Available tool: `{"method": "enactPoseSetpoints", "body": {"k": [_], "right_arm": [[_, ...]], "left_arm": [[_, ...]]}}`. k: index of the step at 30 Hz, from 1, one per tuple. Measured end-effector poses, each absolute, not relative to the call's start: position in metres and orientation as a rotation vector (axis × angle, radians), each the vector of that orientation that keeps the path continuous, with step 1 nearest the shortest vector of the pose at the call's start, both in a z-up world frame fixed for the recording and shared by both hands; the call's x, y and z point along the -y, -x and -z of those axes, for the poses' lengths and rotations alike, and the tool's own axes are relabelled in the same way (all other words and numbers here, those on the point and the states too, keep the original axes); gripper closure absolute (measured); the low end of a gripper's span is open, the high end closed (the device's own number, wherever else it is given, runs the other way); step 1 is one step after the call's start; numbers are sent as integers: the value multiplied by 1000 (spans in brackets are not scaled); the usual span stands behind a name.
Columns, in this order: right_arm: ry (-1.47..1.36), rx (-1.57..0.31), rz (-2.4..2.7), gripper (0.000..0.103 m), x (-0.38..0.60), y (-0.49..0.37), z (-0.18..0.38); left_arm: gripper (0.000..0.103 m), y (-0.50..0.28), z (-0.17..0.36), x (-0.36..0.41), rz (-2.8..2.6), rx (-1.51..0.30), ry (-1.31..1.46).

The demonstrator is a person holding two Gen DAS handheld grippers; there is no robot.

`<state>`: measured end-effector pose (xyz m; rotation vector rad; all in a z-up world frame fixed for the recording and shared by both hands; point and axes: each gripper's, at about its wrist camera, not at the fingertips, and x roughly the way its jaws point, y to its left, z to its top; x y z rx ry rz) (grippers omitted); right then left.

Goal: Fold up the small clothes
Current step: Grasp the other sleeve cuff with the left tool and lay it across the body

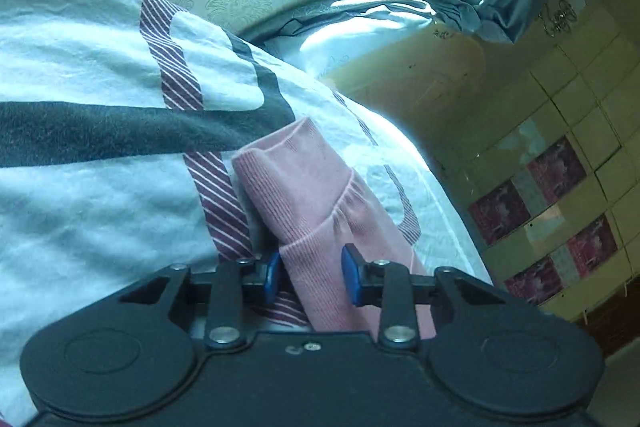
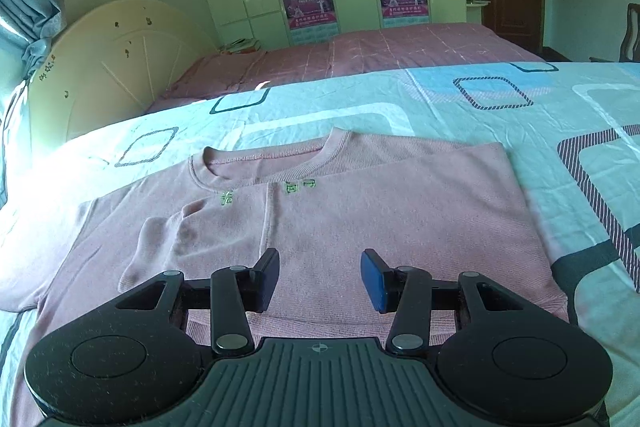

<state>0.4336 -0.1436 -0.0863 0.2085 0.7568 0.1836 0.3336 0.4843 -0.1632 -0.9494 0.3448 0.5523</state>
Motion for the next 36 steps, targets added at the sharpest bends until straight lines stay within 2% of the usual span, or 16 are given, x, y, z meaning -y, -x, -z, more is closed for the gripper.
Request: {"method": "enactPoseSetpoints", "body": {"k": [5, 11, 15, 20, 26, 32, 34, 36], "right_arm": [[-222, -768, -154, 57, 153, -439, 89], [-248, -765, -135, 57, 165, -438, 93], [-266, -755, -137, 57, 173, -437, 93], [-299, -738, -143, 57, 187, -433, 90], [-327, -720, -141, 57, 213, -422, 85], [-364, -726, -133, 57, 244, -413, 83], [-379, -734, -139, 57, 251, -411, 84], [-401, -744, -150, 57, 256, -410, 86]], "left_arm": [[89, -342, 163, -491, -552, -338, 955], [91, -372, 127, -442, -391, -345, 791], [91, -409, 97, -362, -208, -365, 653], [92, -455, 85, -240, 34, -466, 491], [92, -491, 97, -112, 225, -566, 347], [92, -513, 129, -36, 324, -675, 246], [89, -517, 143, -19, 339, -717, 217], [72, -520, 158, -9, 366, -773, 210]]}}
